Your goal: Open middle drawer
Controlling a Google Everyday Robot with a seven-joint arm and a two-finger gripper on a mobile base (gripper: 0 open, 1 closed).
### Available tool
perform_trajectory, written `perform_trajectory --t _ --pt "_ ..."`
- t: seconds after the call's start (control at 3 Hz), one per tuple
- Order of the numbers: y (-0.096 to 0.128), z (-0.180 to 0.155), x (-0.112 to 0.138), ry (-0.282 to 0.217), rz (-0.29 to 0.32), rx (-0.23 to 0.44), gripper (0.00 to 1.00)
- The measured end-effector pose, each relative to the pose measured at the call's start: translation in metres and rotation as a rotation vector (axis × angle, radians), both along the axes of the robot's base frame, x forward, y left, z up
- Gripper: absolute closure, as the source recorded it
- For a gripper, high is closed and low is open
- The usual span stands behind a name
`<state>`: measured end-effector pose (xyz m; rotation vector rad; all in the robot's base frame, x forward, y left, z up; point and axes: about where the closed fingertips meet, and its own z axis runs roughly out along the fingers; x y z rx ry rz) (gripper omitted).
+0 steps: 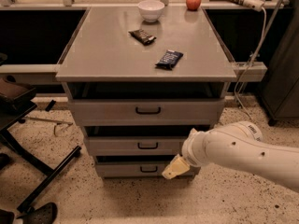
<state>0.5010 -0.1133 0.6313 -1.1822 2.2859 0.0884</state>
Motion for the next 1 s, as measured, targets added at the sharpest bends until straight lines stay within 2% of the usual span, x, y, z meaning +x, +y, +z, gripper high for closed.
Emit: perform_trajectory --t 0.33,0.67,1.0 --pt "0.0 0.0 0.0 0.0 0.0 0.0 0.0" --pt "0.011 -0.018 0.006 -0.019 0.056 0.03 0.0" --pt "0.036 -0.056 0.028 -0.063 0.17 0.083 0.0"
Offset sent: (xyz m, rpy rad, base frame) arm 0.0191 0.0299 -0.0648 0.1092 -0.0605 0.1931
